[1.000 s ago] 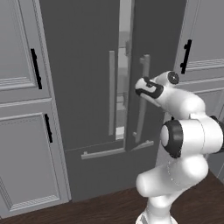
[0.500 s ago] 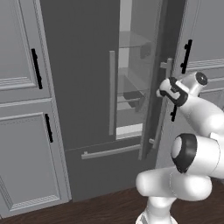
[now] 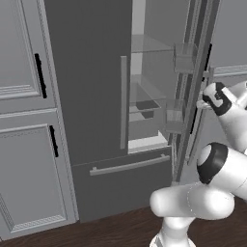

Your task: Take the strawberry from the fridge and place it on top of the pancake, located on the dining counter.

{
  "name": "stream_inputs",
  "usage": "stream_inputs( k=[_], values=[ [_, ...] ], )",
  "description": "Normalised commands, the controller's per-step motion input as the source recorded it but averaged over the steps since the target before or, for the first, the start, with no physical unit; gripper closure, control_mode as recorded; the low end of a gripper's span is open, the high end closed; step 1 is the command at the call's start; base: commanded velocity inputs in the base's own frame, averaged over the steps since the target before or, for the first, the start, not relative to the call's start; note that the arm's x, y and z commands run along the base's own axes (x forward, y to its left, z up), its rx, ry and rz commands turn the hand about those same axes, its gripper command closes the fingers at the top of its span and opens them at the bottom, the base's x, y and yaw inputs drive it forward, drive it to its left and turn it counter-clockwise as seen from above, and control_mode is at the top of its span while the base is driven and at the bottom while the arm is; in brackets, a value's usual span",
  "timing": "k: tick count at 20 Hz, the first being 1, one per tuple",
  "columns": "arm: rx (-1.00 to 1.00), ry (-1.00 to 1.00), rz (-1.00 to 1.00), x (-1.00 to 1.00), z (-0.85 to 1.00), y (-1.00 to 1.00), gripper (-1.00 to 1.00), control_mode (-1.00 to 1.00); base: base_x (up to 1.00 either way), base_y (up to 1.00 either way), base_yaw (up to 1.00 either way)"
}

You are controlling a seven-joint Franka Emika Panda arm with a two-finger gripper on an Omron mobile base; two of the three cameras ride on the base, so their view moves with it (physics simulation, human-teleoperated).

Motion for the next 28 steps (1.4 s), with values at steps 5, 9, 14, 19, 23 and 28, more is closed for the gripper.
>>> stream_inputs(
  k=[5,9,14,19,23,28],
  values=[
    [0.0,0.07,0.0,-0.4,0.06,-0.06,-1.0,-1.0,0.0,0.0,0.0],
    [-0.16,-0.05,-0.04,-0.89,0.42,0.18,-1.0,-1.0,0.0,0.0,0.0],
    [-0.41,-0.06,-0.04,-0.82,0.4,0.87,-1.0,-1.0,0.0,0.0,0.0],
    [-0.67,0.02,0.0,-0.07,0.15,1.0,-1.0,-1.0,0.0,0.0,0.0],
    [-0.79,0.5,0.0,0.14,-0.02,1.0,-1.0,-1.0,0.0,0.0,0.0],
    [-0.79,0.67,0.01,0.46,-0.33,0.85,-1.0,-1.0,0.0,0.0,0.0]
  ],
)
